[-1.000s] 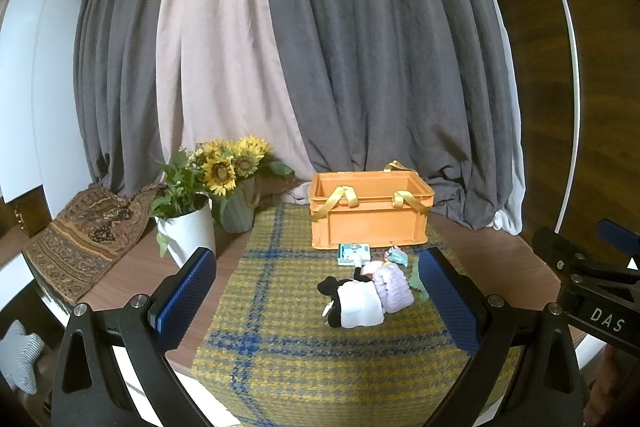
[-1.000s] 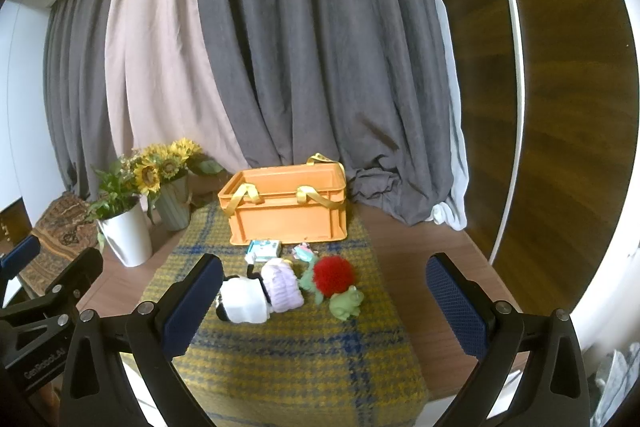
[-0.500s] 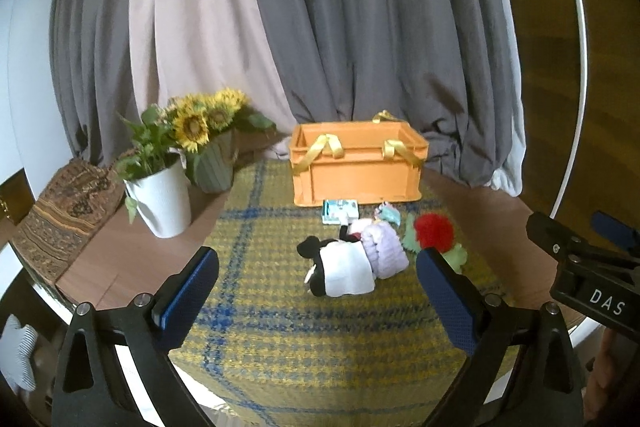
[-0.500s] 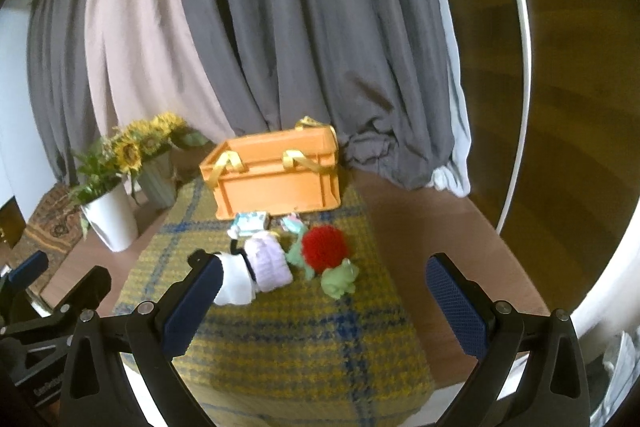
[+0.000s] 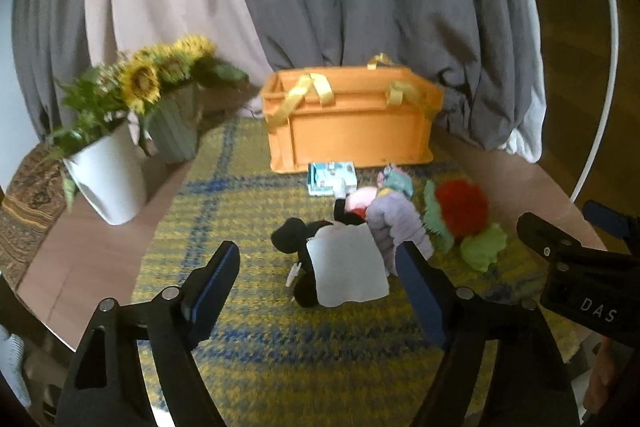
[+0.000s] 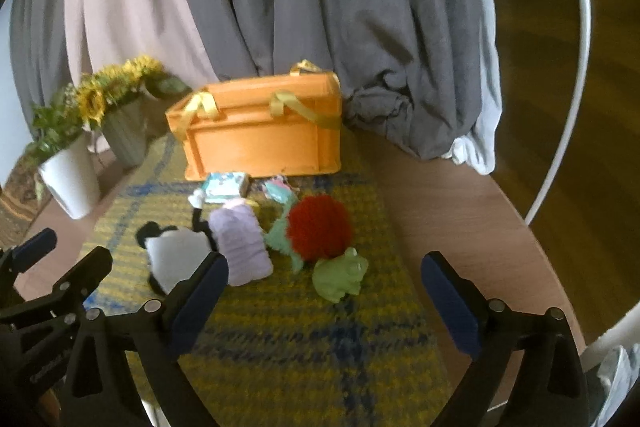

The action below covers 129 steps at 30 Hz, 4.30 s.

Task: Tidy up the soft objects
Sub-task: 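Grasp the white cloth with the left tool while the right tool grasps the green frog toy, then carry the cloth and frog over the orange crate and open both tools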

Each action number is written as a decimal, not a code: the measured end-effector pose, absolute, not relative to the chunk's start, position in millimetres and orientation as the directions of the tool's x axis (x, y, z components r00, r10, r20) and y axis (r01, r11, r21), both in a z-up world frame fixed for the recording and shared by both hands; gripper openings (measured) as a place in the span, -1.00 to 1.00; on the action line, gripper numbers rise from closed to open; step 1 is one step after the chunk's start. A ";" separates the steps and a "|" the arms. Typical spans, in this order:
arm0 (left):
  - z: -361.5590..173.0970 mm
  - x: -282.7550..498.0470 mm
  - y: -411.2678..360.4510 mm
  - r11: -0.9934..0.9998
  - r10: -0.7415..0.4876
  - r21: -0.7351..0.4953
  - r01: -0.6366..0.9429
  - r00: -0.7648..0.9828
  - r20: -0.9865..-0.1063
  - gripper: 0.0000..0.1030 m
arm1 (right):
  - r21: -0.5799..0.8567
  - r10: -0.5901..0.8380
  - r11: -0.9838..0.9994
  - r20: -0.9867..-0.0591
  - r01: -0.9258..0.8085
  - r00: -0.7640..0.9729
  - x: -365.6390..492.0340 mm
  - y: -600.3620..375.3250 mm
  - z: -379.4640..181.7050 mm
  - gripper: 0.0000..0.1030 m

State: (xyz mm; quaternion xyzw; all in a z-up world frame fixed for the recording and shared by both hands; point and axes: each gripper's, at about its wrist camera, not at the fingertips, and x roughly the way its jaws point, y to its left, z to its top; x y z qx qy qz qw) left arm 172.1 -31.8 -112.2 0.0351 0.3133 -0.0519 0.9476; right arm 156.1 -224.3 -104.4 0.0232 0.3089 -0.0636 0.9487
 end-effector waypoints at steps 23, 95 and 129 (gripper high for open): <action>-187.4 230.3 -58.2 1.000 -0.009 -0.018 -0.006 0.690 -0.724 -0.38 | 0.028 -0.012 0.998 -0.738 0.049 0.675 243.7 -253.8 -194.6 0.53; -9.4 359.5 -34.8 0.990 -0.139 -0.023 0.140 0.924 -0.355 -0.75 | 0.128 0.046 0.992 -0.366 0.002 0.930 349.2 -220.3 0.1 0.13; -67.7 494.7 -48.6 0.987 -0.111 0.031 0.157 0.812 -0.573 0.72 | 0.079 -0.004 0.995 -0.559 0.057 0.829 495.1 -229.6 -57.1 0.60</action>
